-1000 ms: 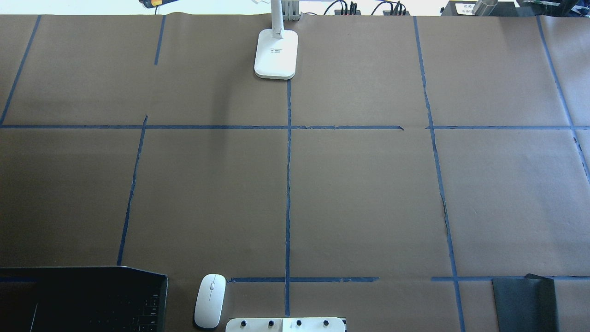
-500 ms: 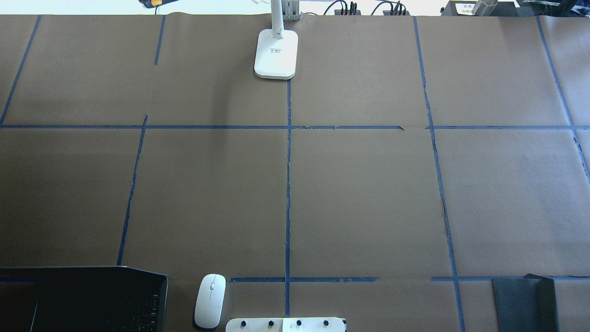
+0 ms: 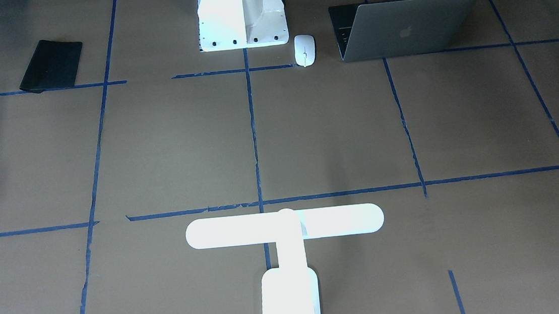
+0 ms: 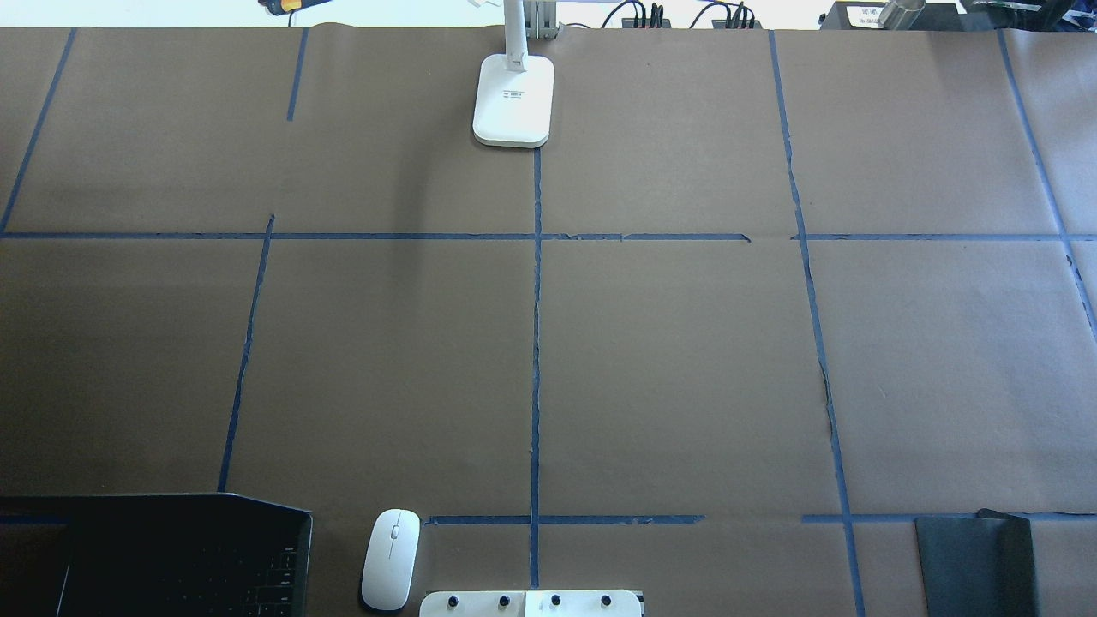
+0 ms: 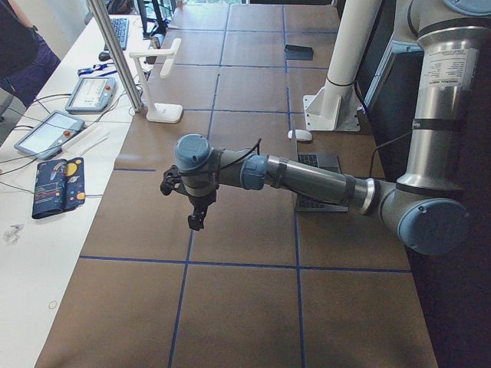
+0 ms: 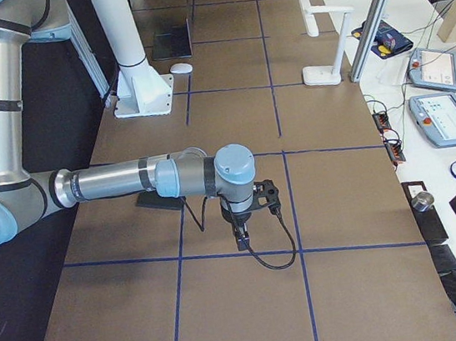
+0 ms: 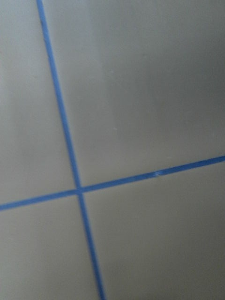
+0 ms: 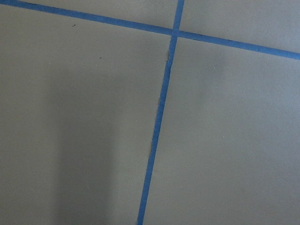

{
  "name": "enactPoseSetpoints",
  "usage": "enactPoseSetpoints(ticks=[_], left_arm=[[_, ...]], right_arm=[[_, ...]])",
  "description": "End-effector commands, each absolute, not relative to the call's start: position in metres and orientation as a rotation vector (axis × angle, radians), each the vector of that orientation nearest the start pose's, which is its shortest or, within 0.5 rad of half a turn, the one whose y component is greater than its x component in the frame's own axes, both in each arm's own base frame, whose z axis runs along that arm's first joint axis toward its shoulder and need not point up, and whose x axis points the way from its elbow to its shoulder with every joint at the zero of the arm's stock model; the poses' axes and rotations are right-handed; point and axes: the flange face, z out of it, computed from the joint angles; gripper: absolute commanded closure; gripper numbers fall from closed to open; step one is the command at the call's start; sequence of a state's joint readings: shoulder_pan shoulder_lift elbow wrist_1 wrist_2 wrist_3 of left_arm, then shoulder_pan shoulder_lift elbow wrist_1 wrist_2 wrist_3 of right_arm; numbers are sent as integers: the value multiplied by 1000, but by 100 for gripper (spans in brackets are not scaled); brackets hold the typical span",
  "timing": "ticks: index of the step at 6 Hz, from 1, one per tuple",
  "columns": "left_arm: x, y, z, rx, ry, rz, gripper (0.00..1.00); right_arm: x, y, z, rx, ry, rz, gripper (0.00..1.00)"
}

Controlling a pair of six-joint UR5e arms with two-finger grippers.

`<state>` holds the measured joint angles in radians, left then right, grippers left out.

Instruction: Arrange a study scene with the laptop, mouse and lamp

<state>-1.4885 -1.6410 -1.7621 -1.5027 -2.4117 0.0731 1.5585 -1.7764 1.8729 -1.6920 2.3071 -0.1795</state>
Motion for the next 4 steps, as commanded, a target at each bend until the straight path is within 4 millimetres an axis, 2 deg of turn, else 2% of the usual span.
enactPoseSetpoints(ticks=[1,3,4], left_arm=[[36,-540,497,166,808,207,0],[72,-506,434,299,835,352,0],[125,-482,388,424,885,526,0]], right_arm=[[61,-402,617,38,-737,-174,0],[61,-402,617,38,-737,-174,0],[61,-402,617,38,-737,-174,0]])
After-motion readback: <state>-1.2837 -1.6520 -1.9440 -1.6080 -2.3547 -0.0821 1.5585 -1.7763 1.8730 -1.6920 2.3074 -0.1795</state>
